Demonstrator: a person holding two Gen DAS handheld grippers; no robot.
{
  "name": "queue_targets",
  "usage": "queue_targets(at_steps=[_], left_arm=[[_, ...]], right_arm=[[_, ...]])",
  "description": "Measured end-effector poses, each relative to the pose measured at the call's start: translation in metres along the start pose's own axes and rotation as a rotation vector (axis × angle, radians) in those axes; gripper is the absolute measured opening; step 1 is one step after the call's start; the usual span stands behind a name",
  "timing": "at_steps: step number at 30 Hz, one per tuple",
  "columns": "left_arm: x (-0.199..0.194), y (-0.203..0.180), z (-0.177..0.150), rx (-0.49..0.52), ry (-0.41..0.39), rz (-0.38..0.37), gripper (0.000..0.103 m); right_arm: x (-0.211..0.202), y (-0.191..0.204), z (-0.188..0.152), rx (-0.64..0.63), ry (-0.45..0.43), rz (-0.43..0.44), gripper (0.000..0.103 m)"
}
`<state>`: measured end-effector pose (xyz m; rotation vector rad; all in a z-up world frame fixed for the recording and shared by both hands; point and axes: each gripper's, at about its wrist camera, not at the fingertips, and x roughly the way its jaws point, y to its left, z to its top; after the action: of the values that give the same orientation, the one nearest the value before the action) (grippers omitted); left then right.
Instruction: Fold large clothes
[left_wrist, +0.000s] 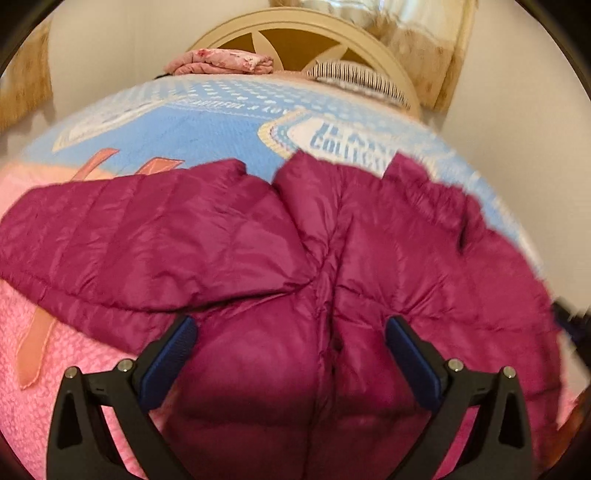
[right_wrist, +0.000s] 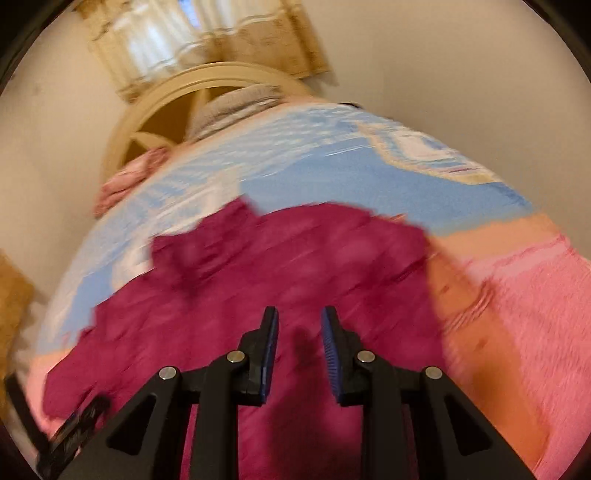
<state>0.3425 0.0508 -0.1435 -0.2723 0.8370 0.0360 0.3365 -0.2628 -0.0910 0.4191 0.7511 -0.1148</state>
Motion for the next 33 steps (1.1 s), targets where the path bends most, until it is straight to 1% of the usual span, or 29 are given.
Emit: queue_targets(at_steps=[3, 5, 6, 8, 10, 11, 13, 14, 15, 16, 17, 18, 19, 21, 22, 24, 25, 26, 28, 29, 31, 33], left_arm=[[-0.029, 0.030, 0.005, -0.042, -0.063, 0.032, 0.103], [-0.046, 0.065, 0.010, -0.093, -0.101, 0.072, 0.103], [-0.053, 0.082, 0.012, -0.120, -0.117, 0.095, 0.103], [-0.061, 0.121, 0.017, -0.184, -0.142, 0.164, 0.103], [-0.065, 0.169, 0.025, -0.266, -0.154, 0.250, 0.103], [-0.066, 0.186, 0.027, -0.299, -0.159, 0.277, 0.103], [-0.068, 0.227, 0.032, -0.384, -0.182, 0.347, 0.103], [-0.068, 0.241, 0.033, -0.418, -0.188, 0.365, 0.103], [-0.066, 0.258, 0.035, -0.468, -0.194, 0.362, 0.103], [-0.062, 0.273, 0.035, -0.519, -0.188, 0.341, 0.103], [-0.057, 0.281, 0.035, -0.552, -0.178, 0.313, 0.103], [-0.049, 0.289, 0.036, -0.587, -0.166, 0.266, 0.103], [-0.041, 0.293, 0.037, -0.611, -0.154, 0.238, 0.103], [-0.028, 0.294, 0.038, -0.632, -0.138, 0.216, 0.096], [-0.023, 0.292, 0.039, -0.628, -0.135, 0.216, 0.092], [-0.024, 0.286, 0.039, -0.597, -0.165, 0.231, 0.077], [-0.021, 0.283, 0.040, -0.582, -0.165, 0.207, 0.059], [-0.019, 0.280, 0.040, -0.577, -0.152, 0.184, 0.038], [-0.007, 0.278, 0.041, -0.577, -0.113, 0.126, 0.018], [-0.006, 0.276, 0.042, -0.573, -0.114, 0.129, 0.017], [-0.010, 0.270, 0.043, -0.545, -0.146, 0.148, 0.015], [-0.014, 0.266, 0.047, -0.532, -0.161, 0.154, 0.013]], right_arm=[[-0.012, 0.032, -0.029, -0.085, 0.023, 0.049, 0.025], [-0.009, 0.045, -0.042, -0.140, 0.035, 0.051, 0.025], [-0.001, 0.051, -0.051, -0.171, 0.057, 0.046, 0.026], [0.017, 0.054, -0.066, -0.183, 0.109, 0.016, 0.033], [0.023, 0.054, -0.072, -0.192, 0.098, 0.000, 0.033], [0.023, 0.055, -0.070, -0.192, 0.095, -0.001, 0.035], [0.024, 0.057, -0.071, -0.198, 0.094, 0.011, 0.042], [0.024, 0.057, -0.072, -0.203, 0.094, 0.024, 0.048], [0.025, 0.058, -0.073, -0.205, 0.095, 0.038, 0.053], [0.025, 0.058, -0.073, -0.208, 0.098, 0.052, 0.056], [0.027, 0.059, -0.073, -0.211, 0.099, 0.064, 0.060], [0.027, 0.059, -0.073, -0.214, 0.100, 0.069, 0.062], [0.028, 0.060, -0.073, -0.216, 0.100, 0.072, 0.062], [0.027, 0.061, -0.074, -0.219, 0.100, 0.073, 0.063], [0.026, 0.062, -0.075, -0.219, 0.100, 0.074, 0.063], [0.026, 0.062, -0.075, -0.220, 0.100, 0.074, 0.064], [0.026, 0.061, -0.075, -0.219, 0.100, 0.073, 0.064], [0.026, 0.062, -0.075, -0.218, 0.100, 0.073, 0.064], [0.026, 0.062, -0.075, -0.219, 0.100, 0.071, 0.064], [0.026, 0.062, -0.075, -0.220, 0.100, 0.071, 0.064], [0.026, 0.063, -0.075, -0.221, 0.099, 0.072, 0.065], [0.026, 0.062, -0.075, -0.216, 0.098, 0.078, 0.065]])
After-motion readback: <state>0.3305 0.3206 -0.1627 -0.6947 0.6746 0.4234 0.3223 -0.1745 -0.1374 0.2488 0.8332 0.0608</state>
